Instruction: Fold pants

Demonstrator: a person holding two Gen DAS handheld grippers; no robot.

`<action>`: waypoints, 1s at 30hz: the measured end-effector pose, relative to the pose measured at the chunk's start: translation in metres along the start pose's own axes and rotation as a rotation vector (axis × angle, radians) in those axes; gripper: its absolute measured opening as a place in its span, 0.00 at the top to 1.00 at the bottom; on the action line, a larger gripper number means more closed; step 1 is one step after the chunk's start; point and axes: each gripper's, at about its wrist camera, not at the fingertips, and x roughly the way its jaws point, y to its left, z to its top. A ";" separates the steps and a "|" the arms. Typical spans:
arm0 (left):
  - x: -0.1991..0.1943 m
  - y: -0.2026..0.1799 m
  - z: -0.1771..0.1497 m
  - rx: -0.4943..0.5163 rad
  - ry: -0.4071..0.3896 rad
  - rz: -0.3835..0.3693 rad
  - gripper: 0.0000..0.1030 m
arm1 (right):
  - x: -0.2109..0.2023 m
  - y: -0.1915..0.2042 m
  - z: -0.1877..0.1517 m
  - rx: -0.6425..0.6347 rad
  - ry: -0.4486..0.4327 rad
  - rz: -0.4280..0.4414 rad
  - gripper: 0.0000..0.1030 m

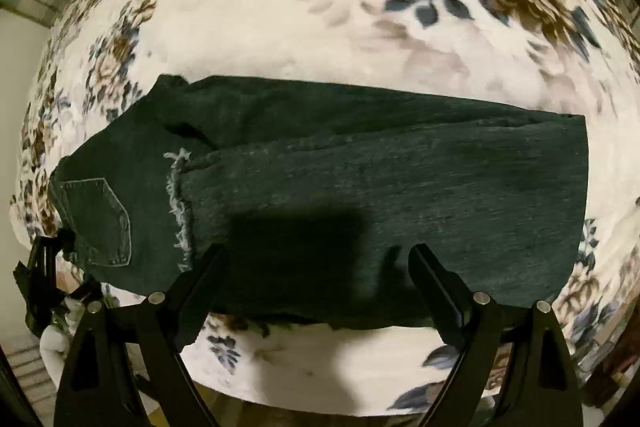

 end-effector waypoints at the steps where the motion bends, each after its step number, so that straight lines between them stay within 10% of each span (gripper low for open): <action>1: -0.002 -0.008 0.000 0.039 -0.002 -0.003 0.67 | -0.001 -0.003 0.001 0.005 -0.004 0.000 0.10; 10: -0.072 -0.122 -0.042 0.373 -0.036 -0.146 0.73 | -0.012 -0.051 0.000 0.116 -0.056 0.044 0.10; 15: -0.087 -0.223 -0.138 0.654 0.068 -0.237 0.74 | -0.023 -0.102 -0.005 0.224 -0.070 0.055 0.10; 23: -0.001 -0.255 -0.327 0.911 0.329 -0.027 0.74 | -0.065 -0.207 -0.018 0.359 -0.134 -0.033 0.10; 30: 0.044 -0.234 -0.403 1.001 0.416 0.108 0.75 | -0.095 -0.290 -0.020 0.414 -0.153 -0.056 0.10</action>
